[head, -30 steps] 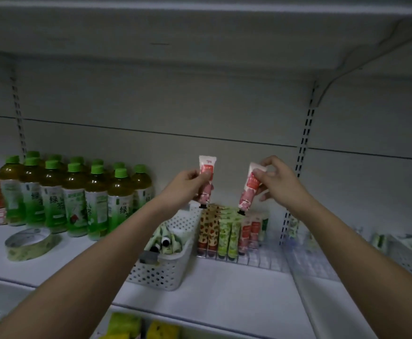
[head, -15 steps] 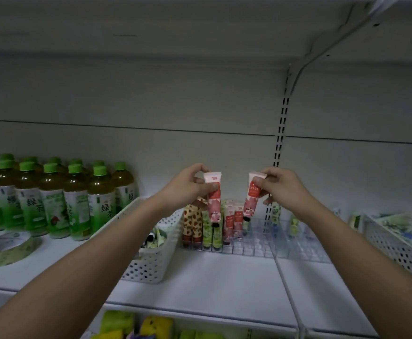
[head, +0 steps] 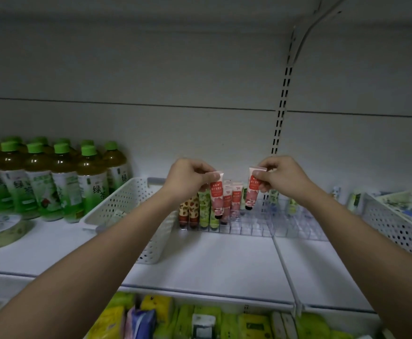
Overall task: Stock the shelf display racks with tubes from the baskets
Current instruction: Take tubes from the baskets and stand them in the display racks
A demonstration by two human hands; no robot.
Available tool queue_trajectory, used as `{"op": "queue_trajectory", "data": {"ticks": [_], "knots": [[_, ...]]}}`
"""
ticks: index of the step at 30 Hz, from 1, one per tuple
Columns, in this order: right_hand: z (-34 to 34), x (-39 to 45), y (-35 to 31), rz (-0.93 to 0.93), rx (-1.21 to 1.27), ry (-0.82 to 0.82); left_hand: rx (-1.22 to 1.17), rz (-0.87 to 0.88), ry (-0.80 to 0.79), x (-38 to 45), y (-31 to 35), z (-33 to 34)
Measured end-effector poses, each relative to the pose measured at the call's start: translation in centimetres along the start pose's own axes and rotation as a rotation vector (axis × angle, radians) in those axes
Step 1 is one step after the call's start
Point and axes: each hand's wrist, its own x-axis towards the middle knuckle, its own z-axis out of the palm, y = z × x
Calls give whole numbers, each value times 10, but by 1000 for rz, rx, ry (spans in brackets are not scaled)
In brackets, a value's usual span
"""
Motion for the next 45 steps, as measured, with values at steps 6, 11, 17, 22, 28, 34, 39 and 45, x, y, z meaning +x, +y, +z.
{"op": "queue_trajectory", "data": {"ticks": [6,11,17,22,28,34,39,45], "knots": [[14,9,14,-31,-90,-6,-22,-15,33,-1,-2,9],[33,13,21,-130,-244,0,-3,-25,44,-3,-6,17],[42,21,26,-160,-319,-19,-17,-36,49,-2,-8,22],[48,25,35,-131,-324,-61,9,-35,54,-1,-10,24],[51,29,40,-79,-295,-80,16,-47,59,1,-14,24],[59,26,46,-69,-367,-149,-15,-57,59,2,-14,28],[61,26,53,-81,-358,-125,-5,-48,61,0,-14,28],[63,12,62,-108,-311,41,59,-30,82,1,-15,29]]}}
